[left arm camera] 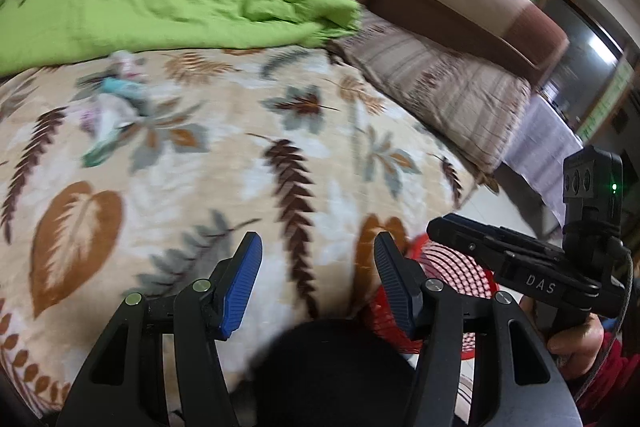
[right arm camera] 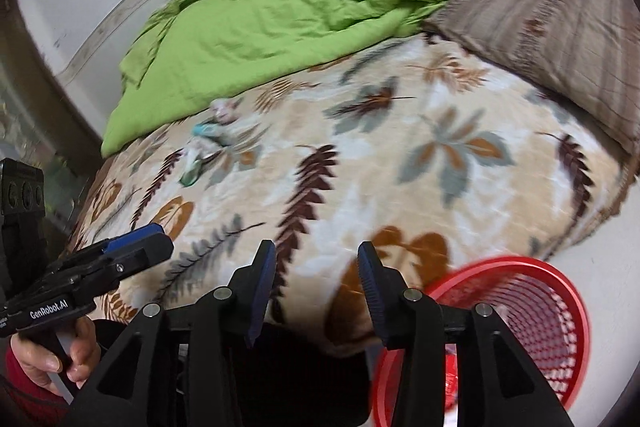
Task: Collect trash
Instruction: 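Move both tools back toward the bed, then grasp the white glove with the left tool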
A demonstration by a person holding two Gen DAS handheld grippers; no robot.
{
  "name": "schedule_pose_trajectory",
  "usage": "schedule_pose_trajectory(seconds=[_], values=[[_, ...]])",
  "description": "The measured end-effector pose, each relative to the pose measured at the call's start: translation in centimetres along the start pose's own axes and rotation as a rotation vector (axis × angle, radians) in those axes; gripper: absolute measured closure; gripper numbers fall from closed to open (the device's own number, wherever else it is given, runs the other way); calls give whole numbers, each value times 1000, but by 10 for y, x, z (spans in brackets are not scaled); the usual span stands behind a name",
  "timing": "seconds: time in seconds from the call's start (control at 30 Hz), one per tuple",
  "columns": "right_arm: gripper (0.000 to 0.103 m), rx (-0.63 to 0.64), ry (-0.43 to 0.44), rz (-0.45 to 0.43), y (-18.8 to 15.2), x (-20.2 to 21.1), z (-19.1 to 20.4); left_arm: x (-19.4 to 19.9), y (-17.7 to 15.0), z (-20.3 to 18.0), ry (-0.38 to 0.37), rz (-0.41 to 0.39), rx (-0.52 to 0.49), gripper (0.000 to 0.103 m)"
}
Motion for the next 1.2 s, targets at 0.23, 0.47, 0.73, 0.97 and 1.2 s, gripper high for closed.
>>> schedule_pose_trajectory(seconds=[0.23, 0.47, 0.73, 0.97, 1.2], values=[[56, 63, 48, 53, 13, -42, 34, 13, 15, 76, 101, -45, 142, 46], [48, 120, 73, 71, 34, -70, 59, -2, 50, 150, 219, -66, 273, 44], [48, 153, 88, 90, 52, -94, 68, -65, 91, 191, 246, -37, 375, 43], [47, 140, 68, 100, 65, -109, 56, -130, 115, 207, 298, 17, 395, 44], [47, 155, 75, 105, 81, -125, 58, -137, 103, 216, 337, 10, 337, 84]])
Point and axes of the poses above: each gripper's, at about its wrist camera, not at the fingertips, and x roughly against the way its jaws point, z to its left, y to its top, the point moved 3 cm from there along -x, roughly the way its jaws point, and after that the axes turned 8 degrees about y, right-handed, at the moved point
